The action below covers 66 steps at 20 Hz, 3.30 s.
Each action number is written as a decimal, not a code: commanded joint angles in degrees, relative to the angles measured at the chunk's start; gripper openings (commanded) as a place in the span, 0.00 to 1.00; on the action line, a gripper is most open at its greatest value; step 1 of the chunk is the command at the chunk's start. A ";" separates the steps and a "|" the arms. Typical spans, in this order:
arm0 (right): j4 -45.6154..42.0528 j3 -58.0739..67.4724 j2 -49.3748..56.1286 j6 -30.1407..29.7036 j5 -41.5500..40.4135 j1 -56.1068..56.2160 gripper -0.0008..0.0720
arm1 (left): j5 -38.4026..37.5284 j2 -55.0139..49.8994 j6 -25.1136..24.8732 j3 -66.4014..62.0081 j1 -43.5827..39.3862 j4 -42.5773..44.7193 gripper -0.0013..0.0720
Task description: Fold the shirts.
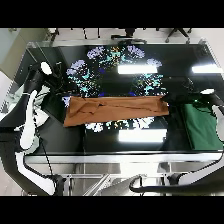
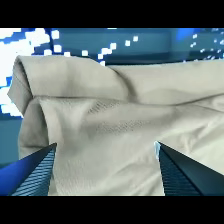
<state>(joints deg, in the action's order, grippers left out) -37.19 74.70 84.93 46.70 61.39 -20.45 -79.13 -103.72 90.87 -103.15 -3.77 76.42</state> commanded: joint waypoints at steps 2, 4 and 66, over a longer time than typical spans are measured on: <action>-1.42 0.02 2.93 0.28 1.05 1.09 0.68 | -4.48 -0.04 0.00 -3.08 -0.02 -0.15 0.96; -0.81 0.07 2.91 0.26 2.80 1.14 0.20 | -5.27 -0.04 0.00 -4.33 -0.02 -0.76 0.81; -5.05 1.11 -4.42 20.57 11.91 17.07 0.97 | 2.43 48.81 -19.43 21.59 9.88 -37.48 0.03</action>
<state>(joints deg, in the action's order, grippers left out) -41.52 77.43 77.73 68.07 71.42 -3.55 -76.73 -54.98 71.46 -81.58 6.04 38.94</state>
